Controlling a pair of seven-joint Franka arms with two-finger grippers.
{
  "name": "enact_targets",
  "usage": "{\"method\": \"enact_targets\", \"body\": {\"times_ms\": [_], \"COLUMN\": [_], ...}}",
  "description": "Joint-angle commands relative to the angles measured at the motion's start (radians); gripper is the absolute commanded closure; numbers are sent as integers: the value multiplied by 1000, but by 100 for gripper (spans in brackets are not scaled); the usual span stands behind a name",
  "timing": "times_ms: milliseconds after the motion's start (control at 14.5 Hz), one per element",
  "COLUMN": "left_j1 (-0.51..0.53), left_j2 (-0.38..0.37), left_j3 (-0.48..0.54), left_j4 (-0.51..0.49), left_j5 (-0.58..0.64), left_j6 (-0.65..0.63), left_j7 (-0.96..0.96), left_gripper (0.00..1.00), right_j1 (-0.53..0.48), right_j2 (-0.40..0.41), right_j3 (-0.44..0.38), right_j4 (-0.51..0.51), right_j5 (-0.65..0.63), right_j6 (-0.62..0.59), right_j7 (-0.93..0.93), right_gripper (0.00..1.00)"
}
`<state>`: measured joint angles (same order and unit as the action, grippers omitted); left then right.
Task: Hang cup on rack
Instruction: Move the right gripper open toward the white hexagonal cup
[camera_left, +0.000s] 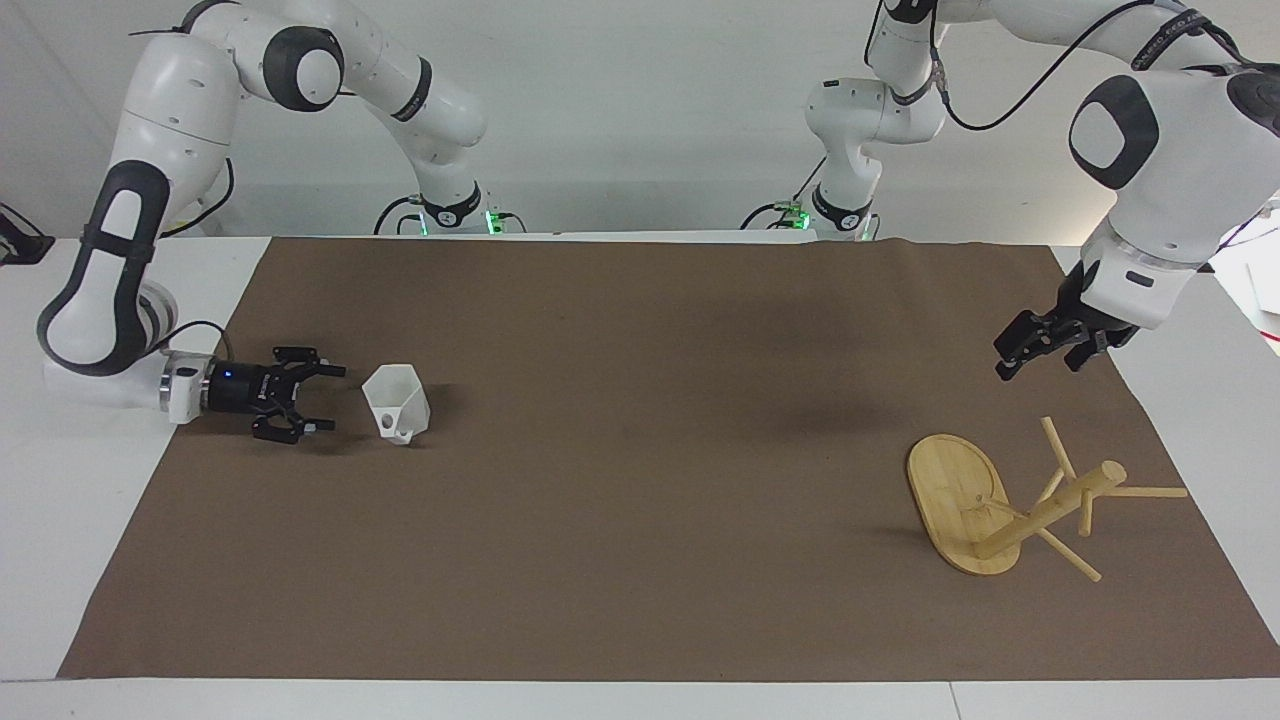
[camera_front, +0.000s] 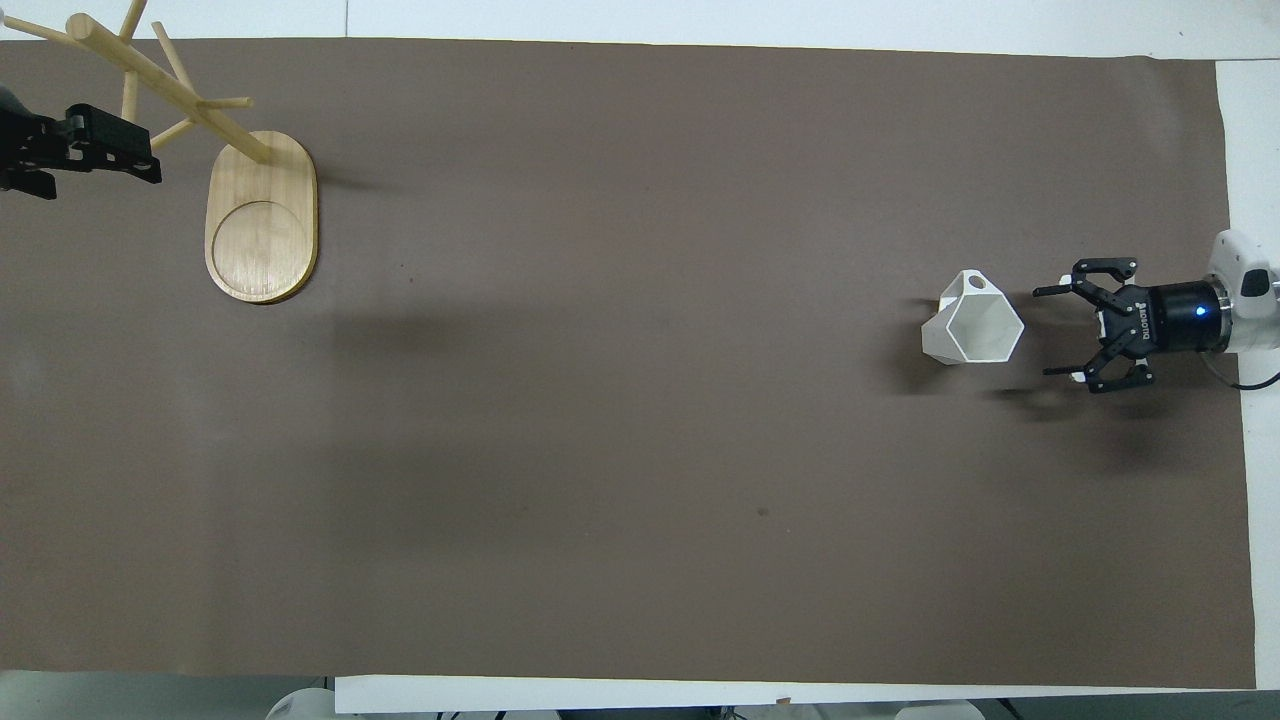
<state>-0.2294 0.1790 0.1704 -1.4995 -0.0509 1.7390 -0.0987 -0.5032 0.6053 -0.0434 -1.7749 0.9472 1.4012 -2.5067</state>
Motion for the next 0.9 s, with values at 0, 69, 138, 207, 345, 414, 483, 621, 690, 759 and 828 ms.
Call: {"method": "enact_targets", "body": {"times_ms": [0,69,138,207,345,414,483,621,690,759,828], "left_j1": [10,10,10,10,10,10,10,10,10,10,10], "left_j2": [-35,-35,-35,-35,-35,-35,-35,-35,-35,-35,-35], "left_j3": [-11,-12,-11,-11,-11,-11,-11,-11,-11,-11,-11], "left_j4": [-44,-44,-44,-44,-44,-44,-44,-44,-44,-44,-44], "left_j5": [13,13,13,13,13,13,13,13,13,13,13], "left_j6": [16,16,16,16,16,16,16,16,16,16,16], "left_j7": [10,11,11,10,11,10,10,11,11,10,10], "left_gripper": [0,0,0,0,0,0,0,0,0,0,0], "right_j1": [17,23,31,38,40,46,55,63,64,64,66], "right_j2": [11,11,11,10,10,10,10,10,8,8,8], "right_j3": [11,11,11,10,11,11,11,11,11,11,11], "right_j4": [-34,-37,-40,-49,-57,-57,-61,-67,-69,-69,-69], "right_j5": [44,45,50,51,51,53,57,65,65,64,64], "right_j6": [13,16,16,22,51,54,56,59,59,59,59], "right_j7": [-43,-56,-67,-86,-100,-104,-106,-109,-113,-115,-121], "right_gripper": [0,0,0,0,0,0,0,0,0,0,0]}}
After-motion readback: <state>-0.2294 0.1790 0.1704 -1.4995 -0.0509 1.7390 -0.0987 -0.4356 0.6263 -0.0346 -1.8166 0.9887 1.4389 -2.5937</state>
